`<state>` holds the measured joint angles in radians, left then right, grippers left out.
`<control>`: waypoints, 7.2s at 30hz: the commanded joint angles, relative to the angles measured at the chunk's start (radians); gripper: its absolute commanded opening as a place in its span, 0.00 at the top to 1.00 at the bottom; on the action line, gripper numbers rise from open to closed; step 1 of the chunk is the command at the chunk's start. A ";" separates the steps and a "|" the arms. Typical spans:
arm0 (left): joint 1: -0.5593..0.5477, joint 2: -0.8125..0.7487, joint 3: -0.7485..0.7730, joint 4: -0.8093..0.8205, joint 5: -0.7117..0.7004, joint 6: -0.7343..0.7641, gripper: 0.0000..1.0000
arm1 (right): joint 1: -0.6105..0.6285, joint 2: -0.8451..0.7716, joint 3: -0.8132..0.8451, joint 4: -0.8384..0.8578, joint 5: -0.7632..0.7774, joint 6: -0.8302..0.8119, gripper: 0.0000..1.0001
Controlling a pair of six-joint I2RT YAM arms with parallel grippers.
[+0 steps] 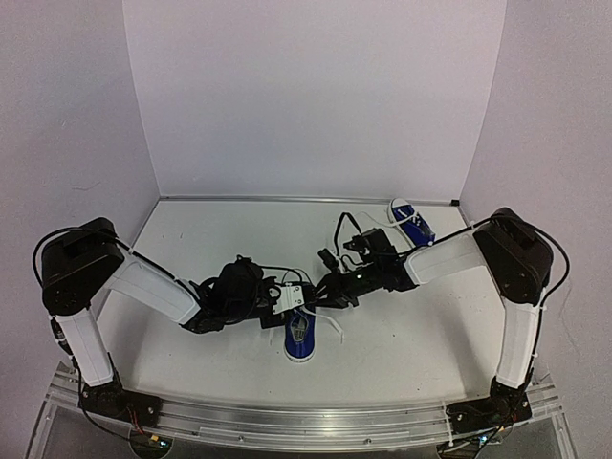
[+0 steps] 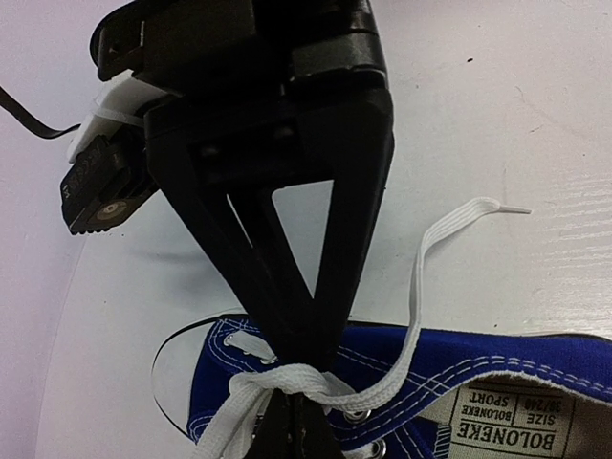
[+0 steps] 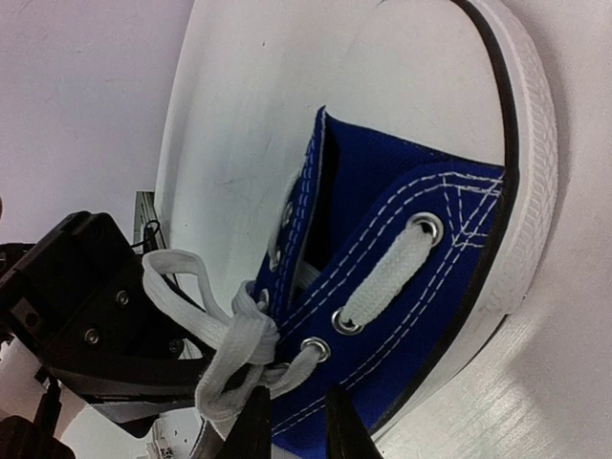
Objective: Tie the shoes
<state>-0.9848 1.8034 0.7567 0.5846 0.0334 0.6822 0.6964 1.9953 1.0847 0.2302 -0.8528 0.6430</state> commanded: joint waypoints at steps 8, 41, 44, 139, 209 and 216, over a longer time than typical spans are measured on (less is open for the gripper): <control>-0.002 0.000 0.010 -0.013 0.014 0.016 1.00 | 0.004 -0.005 0.006 0.137 -0.057 0.074 0.80; -0.003 -0.009 0.001 -0.019 0.009 0.023 1.00 | -0.028 -0.056 -0.070 0.186 -0.007 0.119 0.76; -0.003 -0.007 0.004 -0.027 0.007 0.027 1.00 | -0.021 -0.027 -0.055 0.181 -0.014 0.122 0.78; -0.014 -0.028 0.016 -0.065 -0.070 0.063 1.00 | -0.003 0.032 -0.007 0.176 -0.064 0.142 0.80; -0.016 0.004 0.035 -0.036 -0.062 0.063 1.00 | 0.016 0.057 -0.006 0.225 -0.089 0.193 0.85; -0.015 0.007 0.038 -0.032 -0.063 0.061 1.00 | 0.021 0.061 -0.002 0.226 -0.093 0.195 0.87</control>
<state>-0.9951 1.8013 0.7666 0.5229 -0.0372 0.7410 0.7056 2.0327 1.0508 0.4247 -0.9330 0.8326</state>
